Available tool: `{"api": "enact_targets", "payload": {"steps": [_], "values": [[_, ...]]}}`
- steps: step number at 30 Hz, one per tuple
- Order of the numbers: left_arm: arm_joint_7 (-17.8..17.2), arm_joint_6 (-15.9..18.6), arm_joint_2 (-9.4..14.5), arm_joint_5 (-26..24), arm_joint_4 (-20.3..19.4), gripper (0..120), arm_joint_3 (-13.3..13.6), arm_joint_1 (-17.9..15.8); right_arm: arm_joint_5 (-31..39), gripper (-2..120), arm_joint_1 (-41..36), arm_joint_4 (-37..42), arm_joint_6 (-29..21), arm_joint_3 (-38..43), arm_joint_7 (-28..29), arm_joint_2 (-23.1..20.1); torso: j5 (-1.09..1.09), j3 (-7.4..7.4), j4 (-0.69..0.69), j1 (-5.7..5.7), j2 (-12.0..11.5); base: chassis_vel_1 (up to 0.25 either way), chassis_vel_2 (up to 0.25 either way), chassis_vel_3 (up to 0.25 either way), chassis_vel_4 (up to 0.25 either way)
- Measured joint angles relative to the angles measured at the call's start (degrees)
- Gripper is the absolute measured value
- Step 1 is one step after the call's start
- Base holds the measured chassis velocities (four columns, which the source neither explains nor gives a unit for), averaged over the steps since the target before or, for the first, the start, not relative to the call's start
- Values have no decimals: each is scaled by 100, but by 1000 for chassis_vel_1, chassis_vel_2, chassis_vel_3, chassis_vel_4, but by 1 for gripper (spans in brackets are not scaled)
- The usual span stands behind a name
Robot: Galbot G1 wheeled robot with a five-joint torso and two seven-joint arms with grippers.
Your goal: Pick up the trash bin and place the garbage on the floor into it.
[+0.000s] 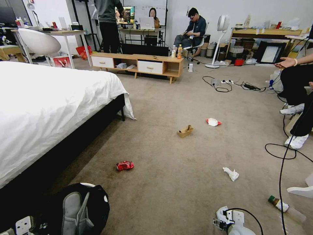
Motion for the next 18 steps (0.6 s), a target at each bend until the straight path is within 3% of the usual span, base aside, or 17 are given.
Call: {"api": "enact_targets", "payload": {"steps": [18], "values": [[4,0,5,-5,28,2,-55,3,-59,98,341,-521,99,-33,-37,72,0,0,0,0,0,0,0,0,0]]}}
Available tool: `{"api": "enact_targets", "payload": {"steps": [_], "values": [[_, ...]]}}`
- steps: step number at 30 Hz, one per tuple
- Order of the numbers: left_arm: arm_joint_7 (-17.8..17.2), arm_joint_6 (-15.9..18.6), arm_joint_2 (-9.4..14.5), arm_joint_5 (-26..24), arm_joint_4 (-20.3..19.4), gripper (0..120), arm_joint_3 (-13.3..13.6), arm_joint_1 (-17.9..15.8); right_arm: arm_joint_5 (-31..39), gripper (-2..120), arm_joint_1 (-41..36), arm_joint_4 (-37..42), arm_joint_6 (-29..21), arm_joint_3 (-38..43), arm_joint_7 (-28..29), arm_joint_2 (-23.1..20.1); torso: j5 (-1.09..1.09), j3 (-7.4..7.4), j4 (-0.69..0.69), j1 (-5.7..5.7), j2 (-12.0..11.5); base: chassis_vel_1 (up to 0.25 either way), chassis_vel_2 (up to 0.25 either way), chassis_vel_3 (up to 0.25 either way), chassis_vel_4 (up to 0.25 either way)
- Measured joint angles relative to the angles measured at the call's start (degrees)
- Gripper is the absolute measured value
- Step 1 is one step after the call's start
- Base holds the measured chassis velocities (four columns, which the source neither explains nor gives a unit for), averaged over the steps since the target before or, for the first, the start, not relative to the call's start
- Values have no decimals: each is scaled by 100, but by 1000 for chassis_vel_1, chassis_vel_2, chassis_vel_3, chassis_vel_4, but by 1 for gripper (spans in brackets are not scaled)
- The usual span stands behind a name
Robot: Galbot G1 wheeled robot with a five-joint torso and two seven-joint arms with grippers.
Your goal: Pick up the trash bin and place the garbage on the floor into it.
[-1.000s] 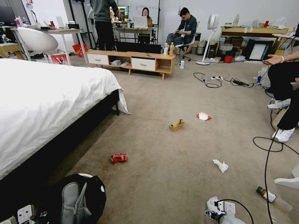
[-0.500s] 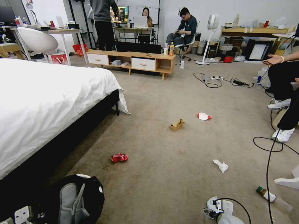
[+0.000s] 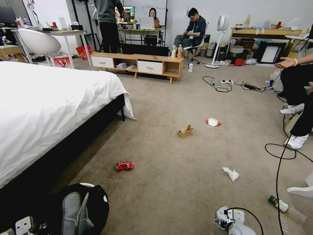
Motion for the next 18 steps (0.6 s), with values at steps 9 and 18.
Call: {"api": "enact_targets", "payload": {"steps": [9,18], "values": [[1,0,3,1,26,2,-18,-3,-31,93,115,-176,62,-22,-33,11,0,0,0,0,0,0,0,0,0],[1,0,4,1,50,2,-28,-12,-105,90,262,-364,164,-132,-42,89,0,0,0,0,0,0,0,0,0]]}}
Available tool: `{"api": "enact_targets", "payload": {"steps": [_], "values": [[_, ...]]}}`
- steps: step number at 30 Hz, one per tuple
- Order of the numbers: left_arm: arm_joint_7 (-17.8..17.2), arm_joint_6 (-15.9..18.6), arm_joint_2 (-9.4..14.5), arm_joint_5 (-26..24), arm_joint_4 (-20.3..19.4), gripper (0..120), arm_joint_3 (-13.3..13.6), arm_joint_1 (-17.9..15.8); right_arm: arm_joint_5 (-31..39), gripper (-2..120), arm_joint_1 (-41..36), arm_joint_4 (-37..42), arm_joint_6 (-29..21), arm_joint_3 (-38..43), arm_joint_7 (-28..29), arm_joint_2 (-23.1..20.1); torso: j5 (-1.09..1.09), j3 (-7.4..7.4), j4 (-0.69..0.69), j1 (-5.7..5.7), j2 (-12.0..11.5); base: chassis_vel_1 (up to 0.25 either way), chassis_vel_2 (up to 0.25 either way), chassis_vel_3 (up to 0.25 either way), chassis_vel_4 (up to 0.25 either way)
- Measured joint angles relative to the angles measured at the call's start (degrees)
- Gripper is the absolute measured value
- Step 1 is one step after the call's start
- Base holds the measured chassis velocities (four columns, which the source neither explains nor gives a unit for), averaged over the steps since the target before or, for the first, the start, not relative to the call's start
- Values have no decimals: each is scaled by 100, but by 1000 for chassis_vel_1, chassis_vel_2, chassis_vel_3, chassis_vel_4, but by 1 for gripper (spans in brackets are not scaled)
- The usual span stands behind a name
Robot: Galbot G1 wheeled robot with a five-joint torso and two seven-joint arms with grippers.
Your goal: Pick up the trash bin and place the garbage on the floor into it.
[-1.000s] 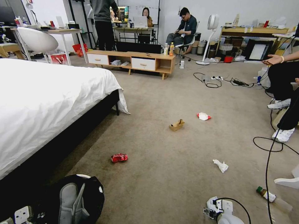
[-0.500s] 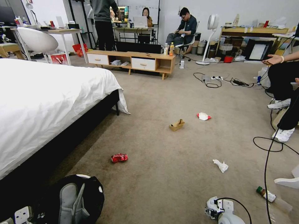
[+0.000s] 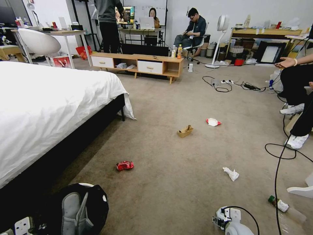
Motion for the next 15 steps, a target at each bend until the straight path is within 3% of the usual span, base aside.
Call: {"api": "enact_targets", "payload": {"steps": [15], "values": [[-1,-1,-9,8,56,2,-5,-21,-150,79,189,-470,197,-6,-70,48,0,0,0,0,0,0,0,0,0]]}}
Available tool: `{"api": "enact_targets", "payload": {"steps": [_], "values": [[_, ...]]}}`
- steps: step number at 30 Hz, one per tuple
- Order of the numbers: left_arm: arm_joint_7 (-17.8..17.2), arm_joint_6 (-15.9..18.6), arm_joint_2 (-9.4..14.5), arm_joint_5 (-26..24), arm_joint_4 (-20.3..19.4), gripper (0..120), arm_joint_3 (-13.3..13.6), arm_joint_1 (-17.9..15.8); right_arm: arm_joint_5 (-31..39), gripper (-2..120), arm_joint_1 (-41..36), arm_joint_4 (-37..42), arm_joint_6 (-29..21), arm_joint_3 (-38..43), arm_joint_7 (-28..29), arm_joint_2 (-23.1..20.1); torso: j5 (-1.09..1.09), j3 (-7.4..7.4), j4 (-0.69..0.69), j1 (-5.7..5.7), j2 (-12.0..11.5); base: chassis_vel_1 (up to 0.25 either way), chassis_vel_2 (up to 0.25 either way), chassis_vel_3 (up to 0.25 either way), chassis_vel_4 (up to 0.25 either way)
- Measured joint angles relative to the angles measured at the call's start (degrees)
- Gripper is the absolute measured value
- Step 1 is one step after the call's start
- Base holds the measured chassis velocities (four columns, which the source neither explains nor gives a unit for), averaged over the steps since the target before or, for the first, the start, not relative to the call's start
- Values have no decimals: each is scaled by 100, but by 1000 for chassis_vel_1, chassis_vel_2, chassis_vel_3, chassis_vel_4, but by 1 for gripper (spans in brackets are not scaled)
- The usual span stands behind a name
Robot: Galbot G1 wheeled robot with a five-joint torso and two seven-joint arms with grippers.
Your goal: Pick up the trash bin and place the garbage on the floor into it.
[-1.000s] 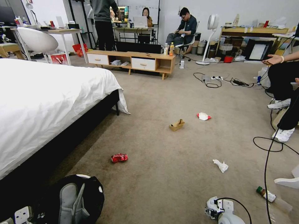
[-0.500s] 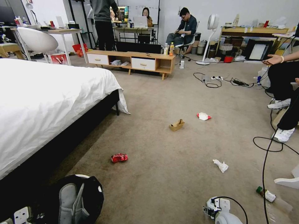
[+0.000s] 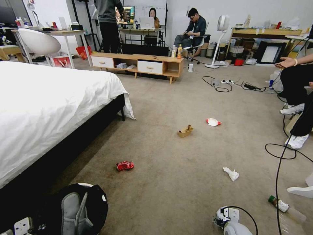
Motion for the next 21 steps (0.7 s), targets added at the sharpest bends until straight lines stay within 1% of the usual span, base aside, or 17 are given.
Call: {"api": "enact_targets", "payload": {"steps": [2,4,6,7,10,11,12,14,15,16,17,18,19,21], "values": [[0,0,-11,14,12,2,8,-5,-21,74,17,-67,50,1,-31,6,0,0,1,0,1,0,0,0,0],[0,-1,-12,16,12,2,9,-5,-24,73,19,-77,58,1,-34,8,-1,-1,1,0,1,0,0,0,0],[0,-1,-16,20,13,2,18,-7,-39,65,30,-112,85,1,-48,16,-3,-1,1,-1,3,0,0,0,0],[0,-1,-16,20,13,2,18,-7,-39,65,30,-112,85,1,-48,16,-3,-1,1,-1,3,0,0,0,0],[1,1,-19,23,22,2,22,-14,-88,56,11,-147,139,0,-52,24,1,-1,4,-1,3,0,0,0,0],[1,1,-19,23,22,2,22,-14,-88,56,11,-147,139,0,-52,24,1,-1,4,-1,3,0,0,0,0],[2,2,-20,24,28,2,26,-21,-98,52,-11,-133,146,0,-52,24,3,-1,5,0,2,0,0,0,0],[3,2,-30,31,36,2,34,-32,-124,44,-49,-108,153,0,-48,16,3,0,3,0,2,0,0,0,0],[3,2,-30,31,36,2,34,-32,-124,44,-49,-108,153,0,-48,16,3,0,3,0,2,0,0,0,0],[3,1,-36,39,38,2,40,-34,-131,41,-62,-99,157,1,-47,11,3,0,3,0,1,0,0,0,0],[5,2,-42,51,38,2,45,-34,-145,36,-78,-94,158,3,-31,3,2,0,0,0,0,0,0,0,0],[8,1,-48,55,38,2,50,-33,-147,31,-88,-88,162,4,-32,1,4,0,0,-1,0,0,0,0,0],[8,1,-48,55,38,2,50,-33,-147,31,-88,-88,162,4,-32,1,4,0,0,-1,0,0,0,0,0],[11,-1,-50,61,37,2,45,-21,-162,22,-109,-87,172,6,-24,-4,-1,0,0,-1,0,0,0,0,0]]}}
